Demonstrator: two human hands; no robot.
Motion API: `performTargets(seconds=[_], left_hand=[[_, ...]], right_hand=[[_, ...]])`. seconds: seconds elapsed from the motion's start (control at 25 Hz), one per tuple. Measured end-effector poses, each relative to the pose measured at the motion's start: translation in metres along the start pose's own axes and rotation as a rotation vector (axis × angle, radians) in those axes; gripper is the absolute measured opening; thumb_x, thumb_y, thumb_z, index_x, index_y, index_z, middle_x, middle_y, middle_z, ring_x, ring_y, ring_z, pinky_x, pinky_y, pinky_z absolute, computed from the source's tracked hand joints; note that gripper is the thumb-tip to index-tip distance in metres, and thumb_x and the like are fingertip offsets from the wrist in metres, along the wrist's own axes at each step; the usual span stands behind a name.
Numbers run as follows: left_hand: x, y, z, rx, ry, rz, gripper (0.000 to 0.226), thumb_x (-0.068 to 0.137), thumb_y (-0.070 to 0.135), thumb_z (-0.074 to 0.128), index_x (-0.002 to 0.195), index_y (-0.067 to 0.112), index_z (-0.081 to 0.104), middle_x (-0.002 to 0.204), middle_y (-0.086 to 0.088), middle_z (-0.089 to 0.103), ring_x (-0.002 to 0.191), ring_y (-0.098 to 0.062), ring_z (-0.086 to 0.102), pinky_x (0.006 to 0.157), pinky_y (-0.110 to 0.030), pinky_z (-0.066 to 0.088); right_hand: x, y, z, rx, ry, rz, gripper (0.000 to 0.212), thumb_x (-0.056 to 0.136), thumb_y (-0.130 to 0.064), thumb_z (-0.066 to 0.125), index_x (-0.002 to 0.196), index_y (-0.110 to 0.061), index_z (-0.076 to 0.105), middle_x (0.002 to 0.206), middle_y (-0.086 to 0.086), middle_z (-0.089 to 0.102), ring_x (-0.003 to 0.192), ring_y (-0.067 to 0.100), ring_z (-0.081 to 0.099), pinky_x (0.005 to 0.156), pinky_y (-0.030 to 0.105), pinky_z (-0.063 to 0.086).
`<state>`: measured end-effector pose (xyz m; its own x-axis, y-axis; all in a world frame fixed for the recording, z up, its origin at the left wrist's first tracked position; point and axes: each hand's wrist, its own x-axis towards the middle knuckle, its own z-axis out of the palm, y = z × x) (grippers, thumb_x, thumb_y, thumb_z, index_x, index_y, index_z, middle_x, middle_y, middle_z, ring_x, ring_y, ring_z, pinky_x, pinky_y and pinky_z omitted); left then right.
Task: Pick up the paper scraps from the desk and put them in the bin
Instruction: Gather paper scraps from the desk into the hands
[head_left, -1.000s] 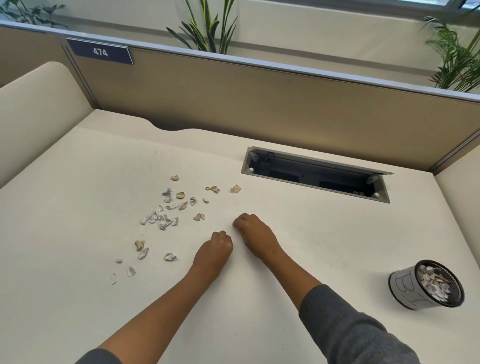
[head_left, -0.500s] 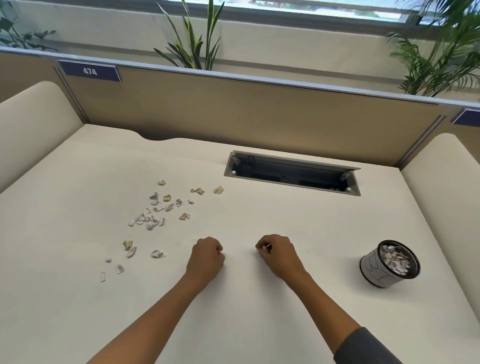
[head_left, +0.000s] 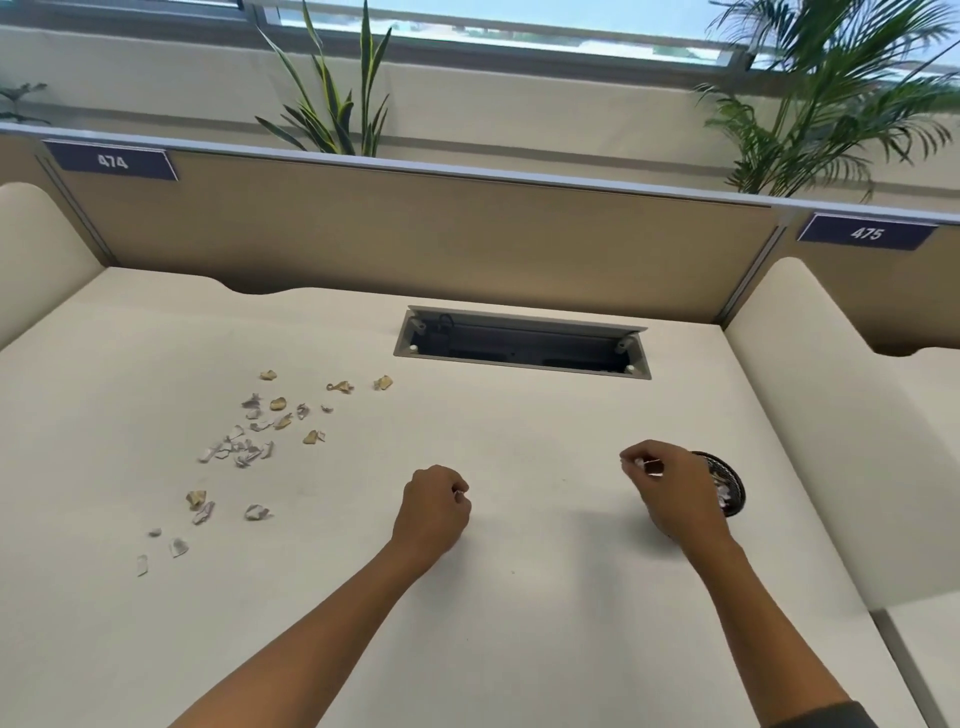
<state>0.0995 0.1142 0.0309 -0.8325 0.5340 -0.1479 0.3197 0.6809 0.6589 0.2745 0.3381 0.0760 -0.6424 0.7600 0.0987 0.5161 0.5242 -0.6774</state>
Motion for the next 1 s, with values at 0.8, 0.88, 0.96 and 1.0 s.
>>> performTargets(seconds=[0.8, 0.88, 0.96, 1.0], left_hand=[[-0.017, 0.152, 0.076, -0.471, -0.344, -0.057, 0.014, 0.077, 0.006, 0.067, 0.087, 0.008, 0.076, 0.071, -0.005, 0.071, 0.064, -0.010, 0.069, 0.055, -0.017, 0.051], [-0.012, 0.179, 0.087, -0.615, -0.454, -0.147, 0.015, 0.075, -0.004, 0.066, 0.086, 0.001, 0.074, 0.073, -0.011, 0.069, 0.069, -0.018, 0.067, 0.069, -0.023, 0.058], [-0.004, 0.202, 0.098, -0.688, -0.511, -0.209, 0.020, 0.074, -0.011, 0.061, 0.091, -0.009, 0.071, 0.082, -0.017, 0.067, 0.075, -0.024, 0.064, 0.083, -0.032, 0.060], [0.000, 0.211, 0.103, -0.698, -0.519, -0.233, 0.023, 0.075, -0.012, 0.060, 0.096, -0.013, 0.069, 0.088, -0.018, 0.065, 0.077, -0.024, 0.064, 0.085, -0.034, 0.059]], right_hand=[[0.009, 0.075, -0.049, -0.102, 0.066, 0.179, 0.011, 0.088, -0.012, 0.068, 0.093, -0.015, 0.079, 0.092, 0.007, 0.075, 0.079, 0.023, 0.063, 0.070, 0.027, 0.046], [0.007, 0.080, -0.061, -0.014, 0.120, 0.176, 0.009, 0.090, -0.015, 0.067, 0.091, -0.016, 0.076, 0.088, 0.001, 0.074, 0.080, 0.018, 0.065, 0.072, 0.027, 0.048], [0.004, 0.082, -0.071, 0.060, 0.159, 0.183, 0.009, 0.091, -0.016, 0.066, 0.088, -0.019, 0.074, 0.083, -0.006, 0.072, 0.082, 0.014, 0.067, 0.071, 0.026, 0.047], [0.003, 0.083, -0.076, 0.092, 0.172, 0.192, 0.009, 0.091, -0.017, 0.066, 0.088, -0.021, 0.074, 0.082, -0.009, 0.071, 0.082, 0.011, 0.067, 0.070, 0.024, 0.047]])
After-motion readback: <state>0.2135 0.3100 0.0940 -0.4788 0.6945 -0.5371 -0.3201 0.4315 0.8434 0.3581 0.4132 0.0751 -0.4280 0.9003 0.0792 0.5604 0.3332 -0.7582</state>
